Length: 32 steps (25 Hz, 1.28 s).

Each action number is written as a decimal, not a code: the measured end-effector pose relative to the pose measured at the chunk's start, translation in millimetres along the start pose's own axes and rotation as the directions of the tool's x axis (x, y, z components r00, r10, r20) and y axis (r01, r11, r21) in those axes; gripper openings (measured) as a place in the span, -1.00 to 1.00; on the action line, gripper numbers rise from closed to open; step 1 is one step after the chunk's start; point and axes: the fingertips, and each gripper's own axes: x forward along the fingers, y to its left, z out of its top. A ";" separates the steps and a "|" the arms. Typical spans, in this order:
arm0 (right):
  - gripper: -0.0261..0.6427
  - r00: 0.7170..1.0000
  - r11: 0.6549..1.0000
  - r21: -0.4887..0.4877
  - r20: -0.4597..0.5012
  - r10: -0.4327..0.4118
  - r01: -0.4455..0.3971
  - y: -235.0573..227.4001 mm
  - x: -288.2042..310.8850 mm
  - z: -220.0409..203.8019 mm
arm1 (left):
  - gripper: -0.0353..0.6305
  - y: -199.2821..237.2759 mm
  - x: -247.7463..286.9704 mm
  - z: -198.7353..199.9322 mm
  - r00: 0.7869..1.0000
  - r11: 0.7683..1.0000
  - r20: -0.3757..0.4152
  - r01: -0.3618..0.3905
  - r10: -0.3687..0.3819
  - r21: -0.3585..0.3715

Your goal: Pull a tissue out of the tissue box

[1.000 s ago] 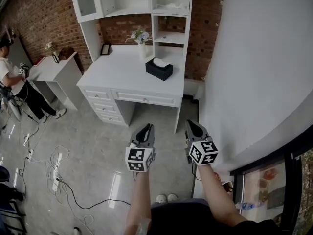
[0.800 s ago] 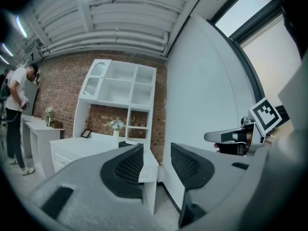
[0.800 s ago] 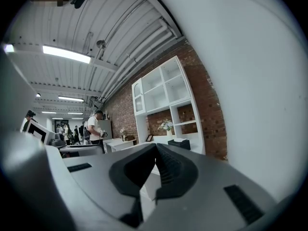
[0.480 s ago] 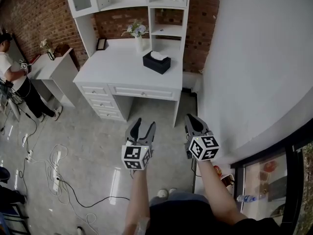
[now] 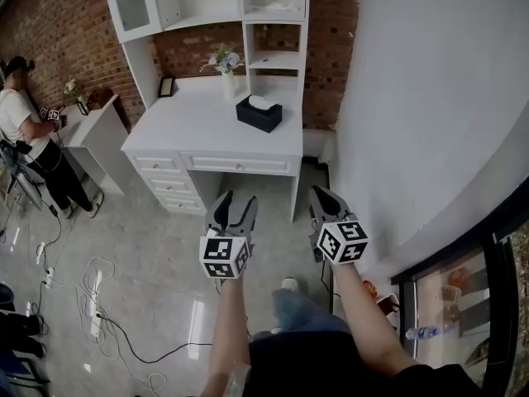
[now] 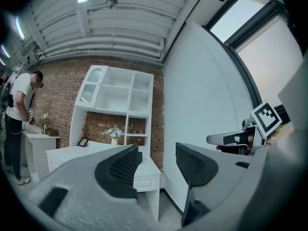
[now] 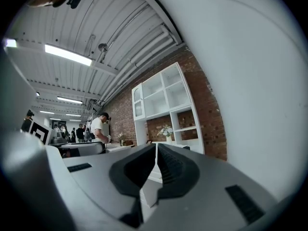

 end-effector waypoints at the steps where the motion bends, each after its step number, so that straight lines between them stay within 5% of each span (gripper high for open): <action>1: -0.93 1.000 1.000 0.001 0.000 0.000 0.000 -1.5 2.5 -0.1 | -0.25 1.4 2.9 1.2 1.000 1.000 0.001 0.001 -0.001 0.003; 13: -0.93 0.999 0.999 0.038 0.034 -0.004 0.003 -57.9 104.3 -4.4 | -0.25 55.8 97.7 -2.4 1.000 0.998 0.010 -0.008 0.007 0.065; 32: -0.93 0.993 0.999 0.002 -0.115 0.034 -0.034 -201.6 438.3 -36.0 | -0.25 232.0 401.1 -67.5 0.994 0.998 -0.088 -0.062 0.063 0.022</action>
